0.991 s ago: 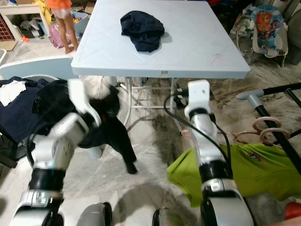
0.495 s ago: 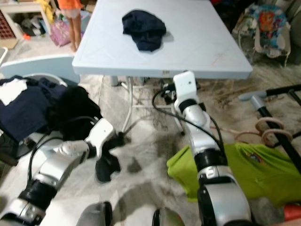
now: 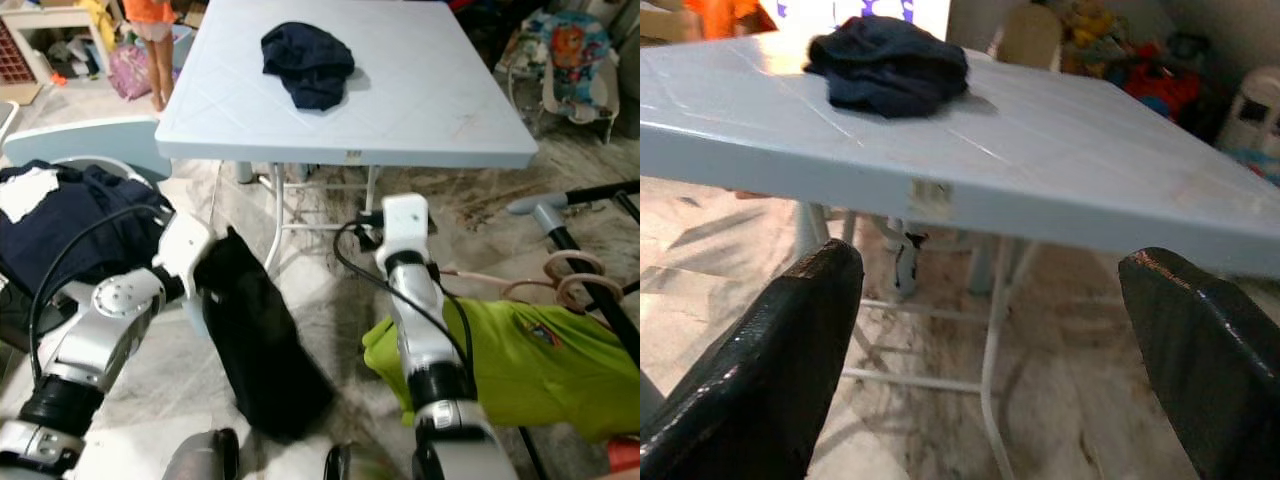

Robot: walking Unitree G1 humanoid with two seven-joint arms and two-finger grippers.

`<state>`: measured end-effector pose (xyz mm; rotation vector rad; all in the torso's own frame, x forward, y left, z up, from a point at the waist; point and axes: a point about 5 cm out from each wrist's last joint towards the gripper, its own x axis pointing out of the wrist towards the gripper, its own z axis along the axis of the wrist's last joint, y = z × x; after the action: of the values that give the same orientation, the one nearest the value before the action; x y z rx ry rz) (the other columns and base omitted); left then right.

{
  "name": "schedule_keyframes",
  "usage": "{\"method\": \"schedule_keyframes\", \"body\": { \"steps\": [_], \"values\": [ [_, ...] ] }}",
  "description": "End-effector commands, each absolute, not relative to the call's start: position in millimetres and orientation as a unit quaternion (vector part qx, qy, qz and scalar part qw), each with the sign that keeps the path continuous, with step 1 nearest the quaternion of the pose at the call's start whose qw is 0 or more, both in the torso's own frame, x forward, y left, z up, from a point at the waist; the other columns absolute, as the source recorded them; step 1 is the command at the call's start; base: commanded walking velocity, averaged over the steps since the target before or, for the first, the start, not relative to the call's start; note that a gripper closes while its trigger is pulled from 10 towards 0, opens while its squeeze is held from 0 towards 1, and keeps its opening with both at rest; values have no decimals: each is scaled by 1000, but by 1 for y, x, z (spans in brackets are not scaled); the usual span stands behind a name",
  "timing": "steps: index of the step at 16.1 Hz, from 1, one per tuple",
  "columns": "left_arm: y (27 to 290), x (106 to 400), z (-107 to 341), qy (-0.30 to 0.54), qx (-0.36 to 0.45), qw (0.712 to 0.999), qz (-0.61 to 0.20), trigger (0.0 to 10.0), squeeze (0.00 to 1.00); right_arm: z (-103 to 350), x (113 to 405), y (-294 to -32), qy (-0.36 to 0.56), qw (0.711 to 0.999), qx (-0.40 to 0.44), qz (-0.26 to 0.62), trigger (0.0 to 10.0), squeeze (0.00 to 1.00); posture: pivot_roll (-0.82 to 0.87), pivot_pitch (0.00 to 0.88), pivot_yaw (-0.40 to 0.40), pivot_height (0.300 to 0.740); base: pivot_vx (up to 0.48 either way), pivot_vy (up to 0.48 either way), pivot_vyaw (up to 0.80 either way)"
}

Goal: Hang hanger

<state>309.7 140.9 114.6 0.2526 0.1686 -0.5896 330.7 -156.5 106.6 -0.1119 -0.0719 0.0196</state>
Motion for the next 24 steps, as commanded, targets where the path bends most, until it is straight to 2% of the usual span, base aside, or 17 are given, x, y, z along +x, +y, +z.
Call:
{"method": "schedule_keyframes", "body": {
  "steps": [1,7,9,18,21,24],
  "values": [
    [141,313,128,47,124,949,-287,10000,0,107,328,-164,-34,998,-47,-13,10000,0,-13,79,-20,740,0,0,0],
    [147,314,124,48,119,954,-271,10000,0,100,312,-166,-18,998,-53,-15,10000,0,-29,82,-28,740,0,457,-627],
    [139,312,122,45,116,950,-285,10000,0,96,306,-158,-10,999,-51,-5,10000,0,-38,83,-22,740,0,480,-800],
    [137,312,123,25,118,955,-271,10000,0,105,312,-153,-14,999,-44,7,10000,0,-26,86,-32,740,0,480,-664],
    [136,311,125,2,124,957,-263,10000,0,109,309,-150,-26,999,-9,24,10000,0,-25,85,-30,740,0,301,0],
    [139,309,115,23,89,964,-248,10000,0,98,312,-160,17,1000,-12,5,10000,0,-23,82,-27,740,0,0,0]
  ]
}}
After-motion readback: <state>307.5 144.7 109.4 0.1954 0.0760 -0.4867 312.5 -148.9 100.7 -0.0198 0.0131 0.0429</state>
